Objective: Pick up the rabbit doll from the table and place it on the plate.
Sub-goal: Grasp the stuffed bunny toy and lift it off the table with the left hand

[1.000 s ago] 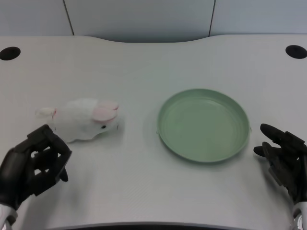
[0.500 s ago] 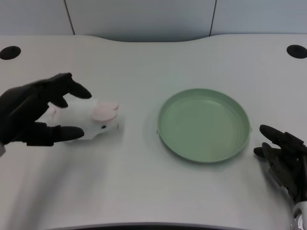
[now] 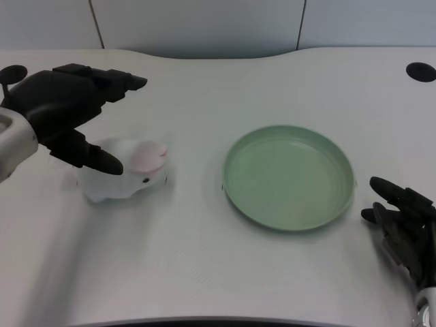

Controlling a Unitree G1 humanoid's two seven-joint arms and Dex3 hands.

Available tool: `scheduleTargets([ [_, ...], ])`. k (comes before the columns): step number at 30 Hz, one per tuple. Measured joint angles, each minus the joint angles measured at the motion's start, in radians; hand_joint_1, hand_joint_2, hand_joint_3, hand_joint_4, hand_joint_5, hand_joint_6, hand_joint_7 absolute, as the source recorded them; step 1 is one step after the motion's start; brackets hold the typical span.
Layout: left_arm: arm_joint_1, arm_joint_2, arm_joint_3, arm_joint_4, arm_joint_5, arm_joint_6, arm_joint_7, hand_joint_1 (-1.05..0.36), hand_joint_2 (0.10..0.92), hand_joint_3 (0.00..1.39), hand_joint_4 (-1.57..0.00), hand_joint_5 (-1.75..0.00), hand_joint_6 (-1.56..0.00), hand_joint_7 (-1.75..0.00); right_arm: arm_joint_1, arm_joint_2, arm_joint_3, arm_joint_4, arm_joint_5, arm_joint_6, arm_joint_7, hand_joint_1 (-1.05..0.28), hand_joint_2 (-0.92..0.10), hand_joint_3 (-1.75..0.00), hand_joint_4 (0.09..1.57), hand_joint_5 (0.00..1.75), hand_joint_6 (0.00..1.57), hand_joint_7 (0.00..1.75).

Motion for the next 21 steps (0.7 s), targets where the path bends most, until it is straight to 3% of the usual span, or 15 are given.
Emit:
scheduleTargets([
  [6,-0.126,-0.055,-0.098,0.226,0.039,0.026,0.006,-1.05,0.918,0.09,-0.09,-0.05,-0.06,-0.10,0.006,0.005,0.001,-0.005,0.000,-0.006,0.000,-0.31,-0.92,-0.30,0.67,0.84,0.91,0.02],
  [14,-0.235,-0.175,-0.190,0.579,0.058,0.062,0.078,-1.05,0.898,0.03,-0.09,-0.05,-0.09,-0.08,0.014,0.010,0.003,-0.012,-0.004,-0.017,-0.024,-0.27,-0.92,-0.29,0.70,0.84,0.92,0.02],
  [17,-0.247,-0.200,-0.215,0.653,0.066,0.068,0.104,-1.05,0.915,0.03,-0.09,-0.05,-0.09,-0.08,0.016,0.009,0.003,-0.012,-0.004,-0.021,-0.036,-0.27,-0.92,-0.29,0.70,0.82,0.92,0.02],
  [21,-0.255,-0.225,-0.259,0.714,0.093,0.076,0.143,-1.05,0.919,0.03,-0.09,-0.05,-0.10,-0.07,0.023,0.009,0.004,-0.011,-0.006,-0.040,-0.039,-0.27,-0.92,-0.28,0.72,0.79,0.93,0.03],
])
